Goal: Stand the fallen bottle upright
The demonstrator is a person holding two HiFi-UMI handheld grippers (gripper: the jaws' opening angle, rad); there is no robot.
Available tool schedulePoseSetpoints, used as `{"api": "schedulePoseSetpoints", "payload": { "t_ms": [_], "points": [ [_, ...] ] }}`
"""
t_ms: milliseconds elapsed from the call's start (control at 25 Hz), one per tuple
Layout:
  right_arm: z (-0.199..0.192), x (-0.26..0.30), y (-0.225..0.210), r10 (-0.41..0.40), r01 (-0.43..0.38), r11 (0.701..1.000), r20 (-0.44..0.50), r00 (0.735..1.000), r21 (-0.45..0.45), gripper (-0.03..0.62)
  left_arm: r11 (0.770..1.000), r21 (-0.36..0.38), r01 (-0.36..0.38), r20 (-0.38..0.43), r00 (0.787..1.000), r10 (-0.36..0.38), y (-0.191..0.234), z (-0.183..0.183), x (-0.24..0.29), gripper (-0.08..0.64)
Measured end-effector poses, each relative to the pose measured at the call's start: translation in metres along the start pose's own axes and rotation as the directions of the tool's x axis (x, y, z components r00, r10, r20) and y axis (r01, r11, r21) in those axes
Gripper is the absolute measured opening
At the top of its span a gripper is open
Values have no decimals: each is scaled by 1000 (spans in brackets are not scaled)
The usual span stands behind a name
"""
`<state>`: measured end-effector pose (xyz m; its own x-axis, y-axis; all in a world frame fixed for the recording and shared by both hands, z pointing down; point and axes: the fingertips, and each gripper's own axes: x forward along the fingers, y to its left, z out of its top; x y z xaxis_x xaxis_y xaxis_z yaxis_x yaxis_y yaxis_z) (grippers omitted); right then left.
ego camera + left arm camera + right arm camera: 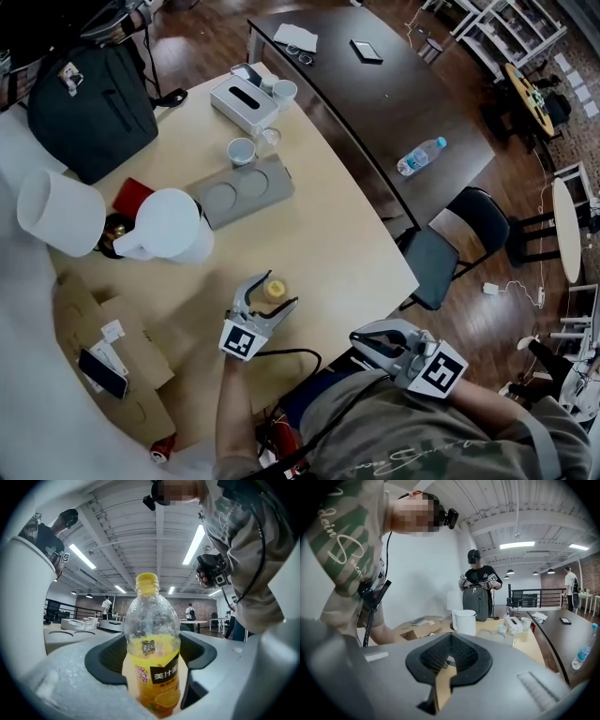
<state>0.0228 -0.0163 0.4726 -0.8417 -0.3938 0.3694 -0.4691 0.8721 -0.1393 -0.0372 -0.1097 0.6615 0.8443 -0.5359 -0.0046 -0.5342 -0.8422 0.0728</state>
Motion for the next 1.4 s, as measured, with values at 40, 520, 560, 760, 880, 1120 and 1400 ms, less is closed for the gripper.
{"api": "schedulePoseSetpoints", "payload": {
  "t_ms": [40,520,560,760,880,1120,1400],
  "points": [
    [0,0,2,3,-3,1000,-1,1000,-2,3,1000,4,0,2,1000,0,-2,2,-2,354],
    [25,-10,25,12,-11,1000,90,996,-5,3,989,117,-94,-32,995,98,-12,41,-73,353],
    [28,-11,28,12,-11,1000,101,995,-9,3,986,133,-96,-42,994,102,-16,45,-83,353],
    [37,-21,40,-2,3,1000,150,989,-8,3,980,50,-195,-59,979,197,-38,84,-141,351],
    [39,-33,46,-19,16,1000,182,983,14,3,978,-27,-207,-44,978,205,-66,122,-160,338],
    [15,-68,60,16,-22,999,213,977,25,3,918,-52,-393,27,918,395,-129,203,-180,3],
    [6,-135,59,87,-75,996,323,942,-49,3,776,-96,-623,-9,780,625,-237,236,-164,2]
  ]
}}
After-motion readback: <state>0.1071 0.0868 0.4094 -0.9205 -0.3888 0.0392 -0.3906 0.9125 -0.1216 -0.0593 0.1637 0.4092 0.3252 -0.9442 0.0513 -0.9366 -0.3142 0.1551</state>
